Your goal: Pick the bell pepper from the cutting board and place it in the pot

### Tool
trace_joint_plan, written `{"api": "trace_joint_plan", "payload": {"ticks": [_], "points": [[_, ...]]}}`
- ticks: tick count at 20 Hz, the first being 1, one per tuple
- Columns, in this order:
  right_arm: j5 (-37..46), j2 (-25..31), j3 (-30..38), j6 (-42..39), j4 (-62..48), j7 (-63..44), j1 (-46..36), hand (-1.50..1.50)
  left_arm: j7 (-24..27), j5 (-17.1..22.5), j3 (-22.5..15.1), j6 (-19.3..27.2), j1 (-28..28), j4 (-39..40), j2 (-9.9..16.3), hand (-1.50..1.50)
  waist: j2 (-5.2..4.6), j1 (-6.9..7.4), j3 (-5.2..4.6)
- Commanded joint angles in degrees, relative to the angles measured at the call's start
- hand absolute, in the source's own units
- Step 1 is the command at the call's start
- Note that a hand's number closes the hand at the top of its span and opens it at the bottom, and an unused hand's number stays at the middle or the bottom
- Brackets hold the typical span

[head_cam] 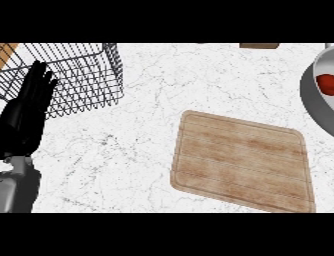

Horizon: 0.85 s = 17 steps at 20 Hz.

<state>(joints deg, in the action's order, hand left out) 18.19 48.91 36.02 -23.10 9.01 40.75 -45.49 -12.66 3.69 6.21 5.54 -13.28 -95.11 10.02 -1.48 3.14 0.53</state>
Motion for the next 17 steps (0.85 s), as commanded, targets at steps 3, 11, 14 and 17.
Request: {"api": "trace_joint_plan", "payload": {"ticks": [3,11,14,17], "points": [[-1.14,5.93,1.18,-7.18,-0.85,0.16,2.02,-1.5,-0.16,0.7,0.66,-0.75,0.09,0.39,0.6,0.0,-0.41,0.33,0.03],[-2.32,8.46,1.78,-12.65,0.02,1.45,5.02,-1.5,-0.54,-0.16,0.32,0.0,-0.84,1.8,0.22,0.0,-0.46,-0.23,0.19],[-2.66,10.58,1.99,-14.16,-0.06,0.67,6.54,-1.5,-0.62,-0.44,-0.12,0.3,0.81,0.34,-0.25,0.0,-0.12,-0.19,0.14],[-2.67,10.58,1.76,-13.77,0.53,-0.23,6.18,-1.5,0.09,-0.2,0.26,0.04,0.42,0.58,-0.01,0.0,-0.3,0.28,0.16]]}}
